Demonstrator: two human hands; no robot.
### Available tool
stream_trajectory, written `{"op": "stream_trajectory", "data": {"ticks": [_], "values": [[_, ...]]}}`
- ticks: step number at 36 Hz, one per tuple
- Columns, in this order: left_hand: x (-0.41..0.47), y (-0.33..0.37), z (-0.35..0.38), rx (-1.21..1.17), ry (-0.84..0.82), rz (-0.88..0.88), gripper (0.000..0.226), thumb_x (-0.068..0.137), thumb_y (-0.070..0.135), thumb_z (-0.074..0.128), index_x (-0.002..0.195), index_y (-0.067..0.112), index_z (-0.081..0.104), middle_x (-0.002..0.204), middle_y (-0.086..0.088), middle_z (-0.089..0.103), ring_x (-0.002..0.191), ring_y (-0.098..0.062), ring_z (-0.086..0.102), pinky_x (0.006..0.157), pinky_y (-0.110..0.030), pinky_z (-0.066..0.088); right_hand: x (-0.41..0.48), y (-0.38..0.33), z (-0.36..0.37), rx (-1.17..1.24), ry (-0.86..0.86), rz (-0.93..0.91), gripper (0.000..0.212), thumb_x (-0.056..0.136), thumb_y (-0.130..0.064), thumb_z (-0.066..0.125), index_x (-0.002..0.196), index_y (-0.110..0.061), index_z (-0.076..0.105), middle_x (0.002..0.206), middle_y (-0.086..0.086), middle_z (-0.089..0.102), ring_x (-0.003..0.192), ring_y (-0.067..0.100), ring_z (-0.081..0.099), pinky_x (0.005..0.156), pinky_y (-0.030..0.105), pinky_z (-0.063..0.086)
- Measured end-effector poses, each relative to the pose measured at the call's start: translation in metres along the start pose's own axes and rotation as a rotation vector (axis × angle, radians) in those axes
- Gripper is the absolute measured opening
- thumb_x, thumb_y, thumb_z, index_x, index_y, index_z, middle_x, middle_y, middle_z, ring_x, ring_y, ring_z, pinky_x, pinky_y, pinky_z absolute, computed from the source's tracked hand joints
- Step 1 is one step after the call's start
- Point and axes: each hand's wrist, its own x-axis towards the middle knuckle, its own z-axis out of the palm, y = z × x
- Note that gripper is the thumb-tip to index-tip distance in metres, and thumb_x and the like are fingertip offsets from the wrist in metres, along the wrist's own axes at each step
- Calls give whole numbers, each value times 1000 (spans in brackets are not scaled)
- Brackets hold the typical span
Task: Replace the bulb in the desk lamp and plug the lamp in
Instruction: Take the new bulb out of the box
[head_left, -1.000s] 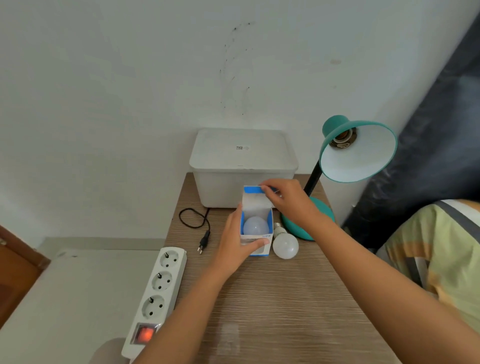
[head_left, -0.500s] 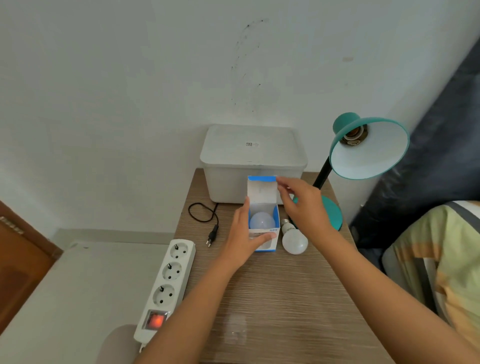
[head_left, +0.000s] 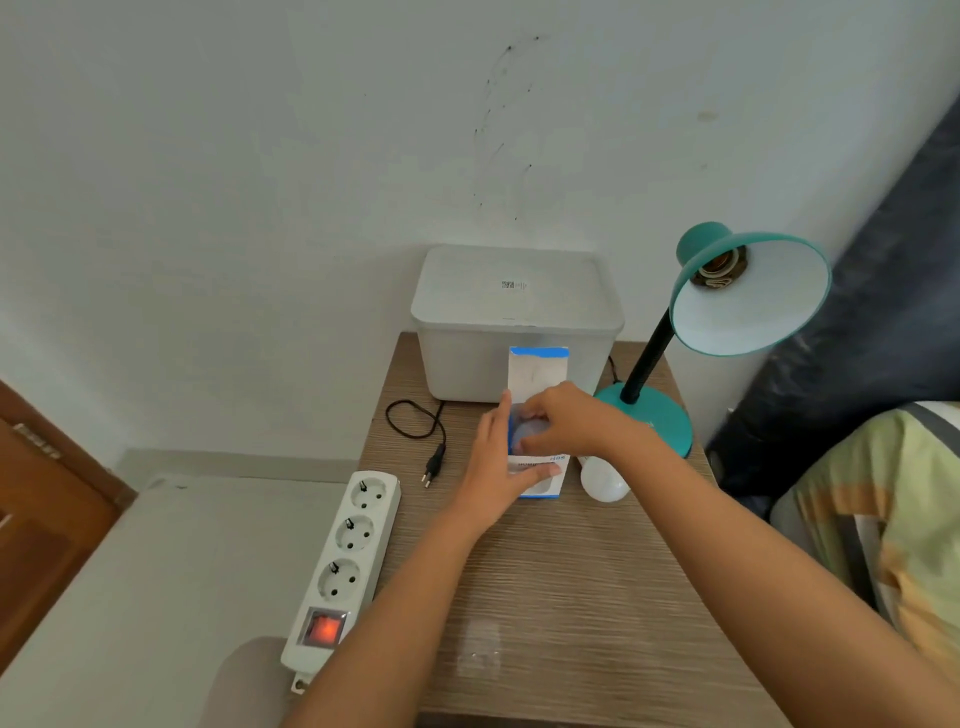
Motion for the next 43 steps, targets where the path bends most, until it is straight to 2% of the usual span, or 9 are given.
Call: {"op": "stream_trajectory", "data": {"ticks": [4, 7, 11, 17, 22, 27, 32, 39, 43], "values": [[1, -1, 0, -6, 28, 1, 106, 74, 33, 77, 147, 30, 0, 148, 0, 23, 135, -13, 27, 104, -25, 28, -8, 0, -10, 105, 160, -13, 36, 83, -29, 61, 113, -9, 63, 109, 10, 63, 95, 18, 56, 77, 28, 47], [1, 0, 0, -17, 28, -6, 106, 74, 33, 76, 148, 29, 0, 148, 0, 23, 136, -13, 27, 104, -26, 28, -15, 0, -14, 73, 164, -39, 43, 83, -39, 60, 121, -18, 57, 116, 4, 53, 107, 19, 49, 87, 29, 42], [1, 1, 0, -8, 16, -12, 105, 75, 34, 76, 149, 27, 1, 148, 2, 22, 134, -11, 28, 101, -23, 29, -21, 2, -11, 31, 122, -18, 52, 76, -46, 68, 118, -21, 54, 111, 0, 49, 102, 17, 48, 83, 30, 44], [-2, 2, -4, -11, 13, 6, 103, 77, 32, 75, 149, 28, 1, 147, 4, 22, 124, 1, 25, 98, -19, 27, -35, 6, -19, 124, 147, 1, 34, 78, -35, 64, 103, -19, 46, 100, 4, 57, 85, 20, 55, 66, 29, 45], [-3, 4, -3, 12, -10, 18, 103, 77, 33, 74, 148, 28, 0, 148, 3, 21, 122, 1, 24, 98, -20, 29, -42, 6, -13, 66, 72, 23, 34, 83, -35, 55, 116, -26, 48, 107, 2, 49, 96, 19, 48, 79, 30, 40], [-3, 3, -2, 11, -1, 17, 105, 76, 35, 76, 149, 29, 1, 148, 2, 20, 129, -4, 25, 99, -23, 29, -44, 9, 2, 71, 220, 37, 38, 76, -41, 68, 102, -22, 48, 98, 0, 52, 88, 17, 50, 69, 28, 40], [-4, 2, -2, 42, 19, 41, 106, 75, 35, 76, 148, 29, 0, 143, 1, 26, 122, -4, 31, 97, -23, 33, -50, 20, 8, 358, 409, 162, 32, 76, -28, 69, 96, -11, 51, 84, 2, 55, 69, 13, 50, 56, 26, 41], [-6, -1, -2, 40, 21, 70, 104, 75, 35, 76, 149, 31, 2, 141, 5, 27, 123, -2, 30, 99, -23, 31, -37, 40, 7, 659, 674, 349, 26, 79, -28, 68, 102, -16, 64, 100, 2, 58, 80, 11, 52, 57, 27, 51], [-9, -3, -3, 48, 1, 91, 101, 77, 36, 75, 148, 35, 3, 135, 13, 28, 120, 2, 32, 97, -21, 33, -20, 43, 4, 832, 647, 459, 23, 77, -23, 69, 98, -14, 64, 104, 4, 55, 78, 11, 50, 55, 31, 55]]}}
